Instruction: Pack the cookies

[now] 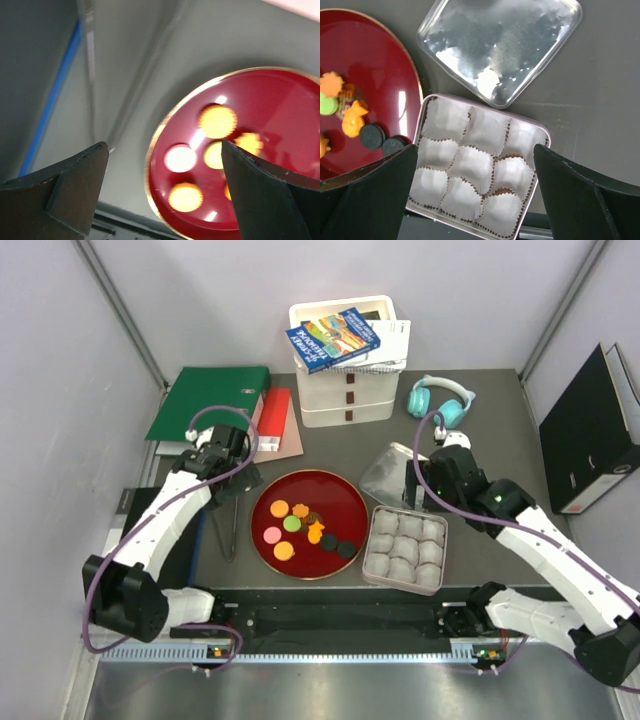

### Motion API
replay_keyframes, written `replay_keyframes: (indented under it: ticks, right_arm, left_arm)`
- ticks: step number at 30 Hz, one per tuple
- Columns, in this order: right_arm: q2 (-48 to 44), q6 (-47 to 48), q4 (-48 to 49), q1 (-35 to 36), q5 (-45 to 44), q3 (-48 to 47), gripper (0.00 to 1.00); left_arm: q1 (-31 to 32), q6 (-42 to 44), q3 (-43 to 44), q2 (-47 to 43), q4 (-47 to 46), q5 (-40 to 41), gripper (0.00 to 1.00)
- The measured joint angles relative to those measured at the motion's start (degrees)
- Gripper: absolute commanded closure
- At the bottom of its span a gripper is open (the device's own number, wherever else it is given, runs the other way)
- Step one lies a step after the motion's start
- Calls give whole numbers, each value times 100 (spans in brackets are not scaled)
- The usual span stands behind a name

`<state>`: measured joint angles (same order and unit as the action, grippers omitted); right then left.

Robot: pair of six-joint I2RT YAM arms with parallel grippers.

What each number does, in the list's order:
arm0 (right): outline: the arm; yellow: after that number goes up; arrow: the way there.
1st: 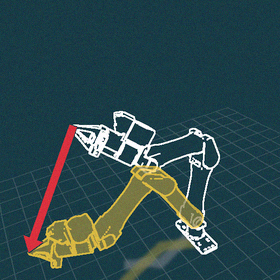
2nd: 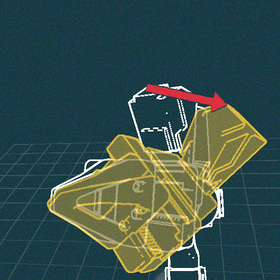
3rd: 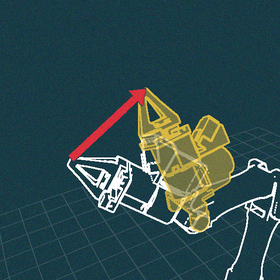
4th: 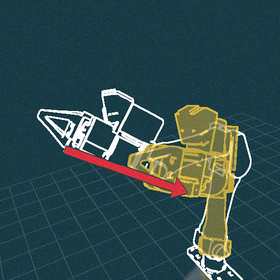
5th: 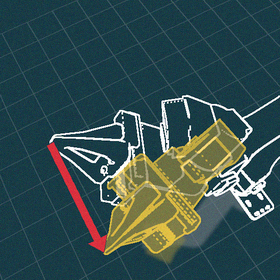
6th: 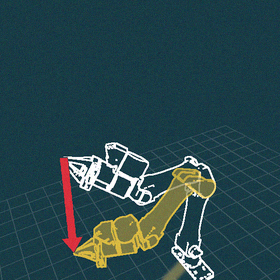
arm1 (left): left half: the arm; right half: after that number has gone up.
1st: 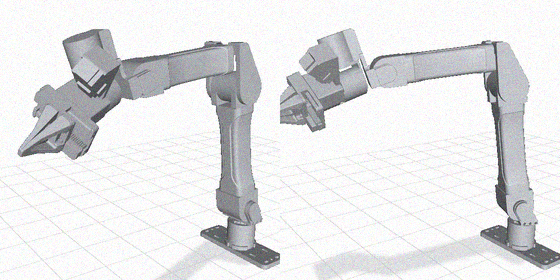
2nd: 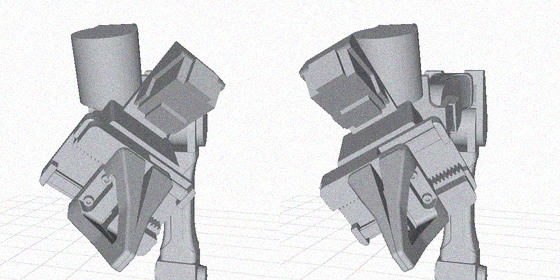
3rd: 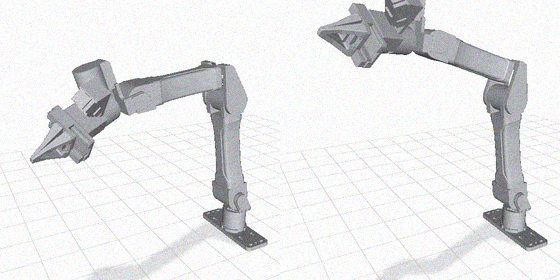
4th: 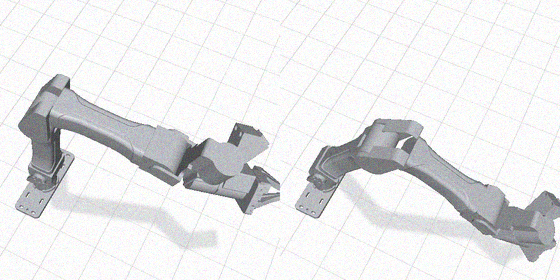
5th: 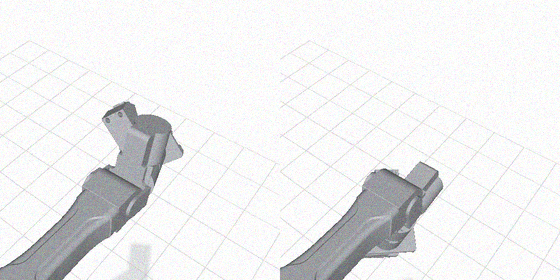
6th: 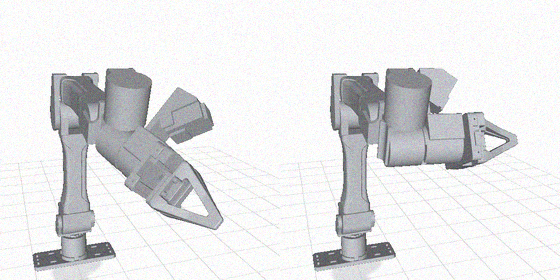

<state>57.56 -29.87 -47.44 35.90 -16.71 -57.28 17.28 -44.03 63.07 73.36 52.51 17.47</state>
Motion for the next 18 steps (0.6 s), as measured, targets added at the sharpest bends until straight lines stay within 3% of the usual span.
replay_keyframes:
  ticks: [6, 18]
  right_arm:
    - [-535, 203, 411, 0, 367, 264, 1]
    - [13, 341, 627, 0, 807, 295, 1]
  left_arm:
    - [-96, 24, -468, -313, 199, 186, 1]
    - [-599, -17, -898, -96, 304, 363, 1]
